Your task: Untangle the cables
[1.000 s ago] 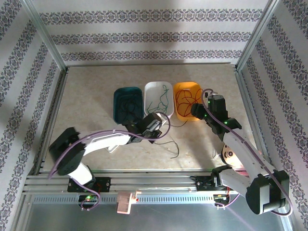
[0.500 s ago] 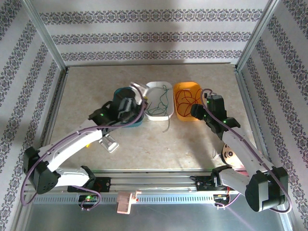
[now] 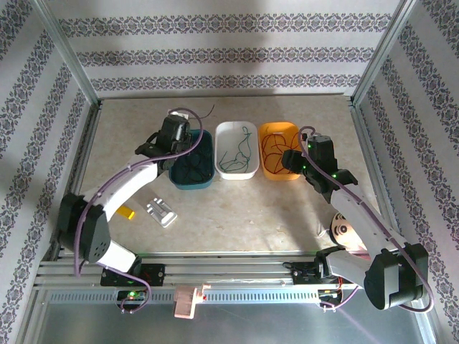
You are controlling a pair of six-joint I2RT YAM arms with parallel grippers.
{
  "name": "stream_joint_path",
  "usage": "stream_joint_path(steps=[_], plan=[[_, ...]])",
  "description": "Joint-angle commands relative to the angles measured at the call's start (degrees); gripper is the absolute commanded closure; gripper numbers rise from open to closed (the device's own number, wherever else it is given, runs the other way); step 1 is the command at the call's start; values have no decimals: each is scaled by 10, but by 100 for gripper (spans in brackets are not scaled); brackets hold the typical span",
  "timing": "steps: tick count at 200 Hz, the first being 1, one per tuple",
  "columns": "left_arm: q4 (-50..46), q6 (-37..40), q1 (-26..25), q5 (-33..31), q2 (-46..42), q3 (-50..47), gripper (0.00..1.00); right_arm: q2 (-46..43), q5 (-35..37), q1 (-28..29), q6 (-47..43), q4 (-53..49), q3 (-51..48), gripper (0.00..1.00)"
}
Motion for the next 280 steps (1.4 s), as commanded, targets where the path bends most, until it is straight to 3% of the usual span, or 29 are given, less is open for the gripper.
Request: stream_joint_path(steps=[1, 38, 48, 64, 80, 95, 128, 162, 172, 183, 185, 188, 221, 244, 260, 271, 280], plan=[[-53, -75, 4, -28, 9, 5, 100, -8, -13, -8, -13, -18, 9, 48], [-71, -130, 4, -8, -3, -43, 100, -13, -15, -7, -14, -19, -3, 47], [-73, -131, 4, 8, -4, -48, 79, -12, -15, -7, -11, -18, -5, 47], [-81, -134, 4, 14, -15, -44, 29, -11, -12, -8, -9, -15, -5, 47], [-82, -130, 3, 17, -35, -37, 10, -11, -2, -7, -8, -15, -3, 47], [-82, -126, 3, 7, -57, -32, 2, -16, 18, -7, -10, -15, -4, 47], [-57, -114, 4, -51, -107, -61, 1, -43, 105, -12, -18, 12, -36, 41], [-50, -95, 7, -185, -136, -112, 1, -58, 254, -14, -52, 79, -81, 28], [-41, -87, 14, -222, -146, -133, 1, -52, 305, -16, -68, 106, -95, 16], [-24, -83, 30, -254, -156, -157, 1, -36, 359, -15, -97, 166, -126, 12], [-21, -82, 34, -257, -158, -163, 1, -32, 367, -15, -103, 178, -132, 4], [-14, -81, 40, -262, -160, -170, 1, -27, 378, -15, -114, 196, -141, 2], [29, -72, 102, -277, -135, -225, 1, 61, 454, -20, -126, 314, -189, 2], [108, -61, 122, -280, -98, -273, 1, 107, 470, -16, -122, 381, -189, 2], [156, -81, 136, -276, -68, -292, 1, 135, 473, -19, -151, 488, -203, 2], [255, -34, 136, -269, -49, -321, 1, 160, 464, -24, -181, 543, -201, 2], [267, -19, 134, -261, -44, -318, 1, 196, 444, -30, -193, 585, -202, 2]])
